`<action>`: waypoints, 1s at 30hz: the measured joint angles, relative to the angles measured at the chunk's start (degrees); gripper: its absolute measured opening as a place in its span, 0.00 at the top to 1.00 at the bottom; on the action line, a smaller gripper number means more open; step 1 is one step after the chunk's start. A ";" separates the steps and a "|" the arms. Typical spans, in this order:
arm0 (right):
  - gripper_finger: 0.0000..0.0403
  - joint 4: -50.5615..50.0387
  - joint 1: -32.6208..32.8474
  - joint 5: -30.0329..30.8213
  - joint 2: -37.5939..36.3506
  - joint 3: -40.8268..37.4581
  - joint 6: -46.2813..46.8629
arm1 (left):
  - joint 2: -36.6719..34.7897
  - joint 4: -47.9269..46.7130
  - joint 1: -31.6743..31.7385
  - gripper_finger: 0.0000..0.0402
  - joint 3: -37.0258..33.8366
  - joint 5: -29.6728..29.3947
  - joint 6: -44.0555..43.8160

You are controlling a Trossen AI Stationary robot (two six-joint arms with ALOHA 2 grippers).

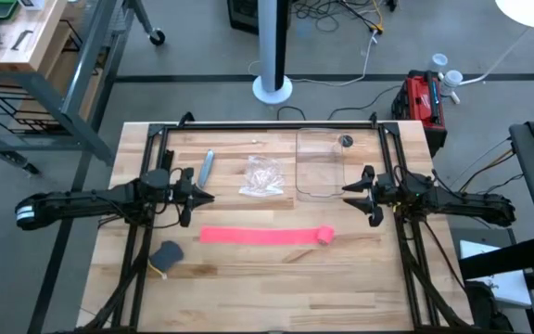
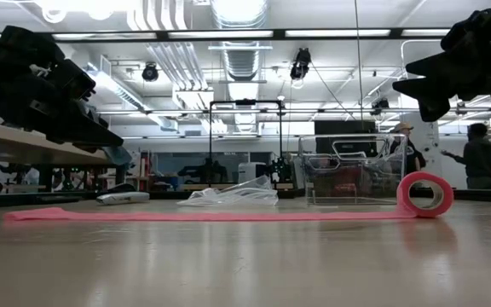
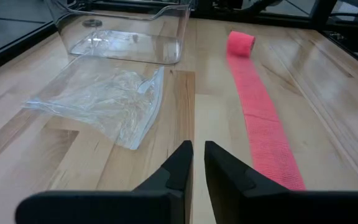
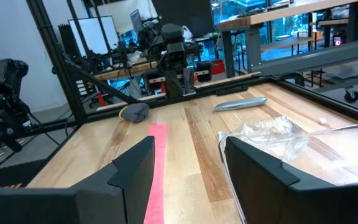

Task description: Roll bandage

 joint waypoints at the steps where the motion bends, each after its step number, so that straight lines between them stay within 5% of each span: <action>1: 0.53 -0.01 -0.01 -0.01 0.00 0.00 0.00 | 0.00 0.00 -0.02 0.92 0.00 0.02 -0.02; 14: 0.53 4.99 -0.01 0.00 0.02 -0.01 5.51 | 0.02 1.24 -0.02 0.92 0.00 0.01 -0.21; 21: 0.53 11.93 0.02 -5.40 0.00 -0.02 6.17 | 0.02 21.02 0.00 0.92 -0.02 -1.81 -20.81; 30: 0.53 9.11 0.02 -8.00 0.99 0.74 5.22 | -0.01 37.87 -0.09 0.92 0.00 2.10 -24.01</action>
